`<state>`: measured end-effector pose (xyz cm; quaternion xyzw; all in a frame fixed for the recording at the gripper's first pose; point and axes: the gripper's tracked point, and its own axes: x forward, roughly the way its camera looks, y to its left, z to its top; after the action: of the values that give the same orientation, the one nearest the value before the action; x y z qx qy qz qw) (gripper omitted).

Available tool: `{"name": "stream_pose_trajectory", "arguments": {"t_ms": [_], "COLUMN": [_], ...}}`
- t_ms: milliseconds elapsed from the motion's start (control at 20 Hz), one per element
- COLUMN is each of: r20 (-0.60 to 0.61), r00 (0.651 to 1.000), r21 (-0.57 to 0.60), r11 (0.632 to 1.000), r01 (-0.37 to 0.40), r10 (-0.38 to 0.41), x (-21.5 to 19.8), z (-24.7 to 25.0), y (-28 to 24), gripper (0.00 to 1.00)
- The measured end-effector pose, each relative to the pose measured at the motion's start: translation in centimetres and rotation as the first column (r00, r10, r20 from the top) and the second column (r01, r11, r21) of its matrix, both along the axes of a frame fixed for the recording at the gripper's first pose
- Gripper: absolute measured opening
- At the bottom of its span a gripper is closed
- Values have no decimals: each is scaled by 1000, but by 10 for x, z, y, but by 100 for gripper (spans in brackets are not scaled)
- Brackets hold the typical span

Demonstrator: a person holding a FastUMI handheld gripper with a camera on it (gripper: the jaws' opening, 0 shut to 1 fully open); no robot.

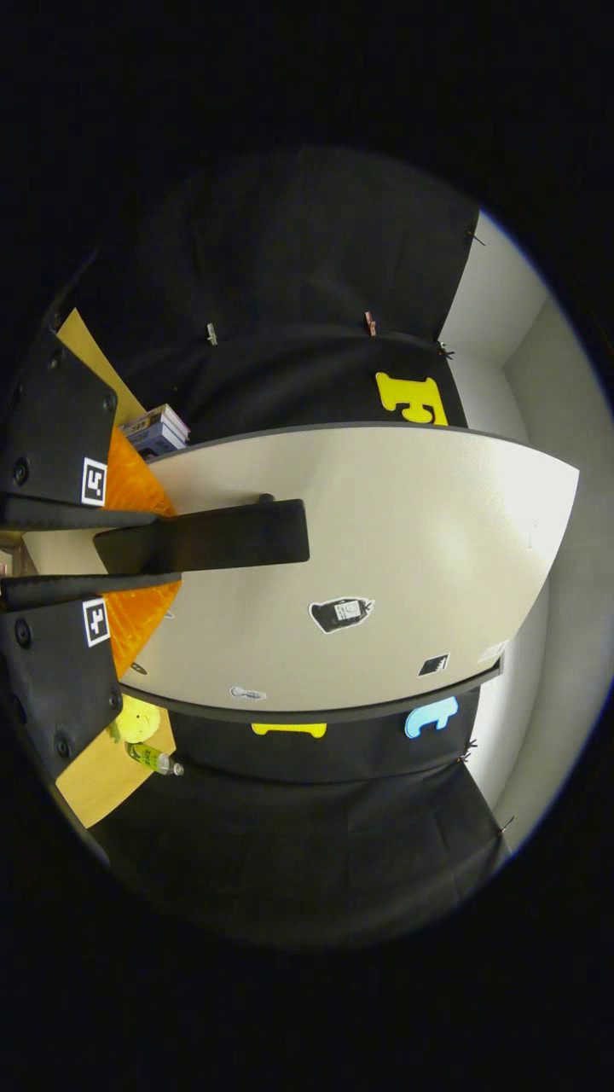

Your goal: Open the shoe cabinet door, grab the shoes and put them into the shoe cabinet, then close the shoe cabinet door.

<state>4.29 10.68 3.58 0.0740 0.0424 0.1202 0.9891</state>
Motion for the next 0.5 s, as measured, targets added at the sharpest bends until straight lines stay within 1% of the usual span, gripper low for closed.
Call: {"name": "stream_pose_trajectory", "arguments": {"t_ms": [150,350,500], "r20": [1,-23,-57], "r00": [1000,999,996], "r21": [-39,-11,-16], "r11": [999,999,998], "r01": [18,39,62], "r10": [-18,-39,-63], "x": [-11,-20,-29], "z": [-1,-2,-13], "y": [-25,-54,-72], "gripper": [24,24,23]}}
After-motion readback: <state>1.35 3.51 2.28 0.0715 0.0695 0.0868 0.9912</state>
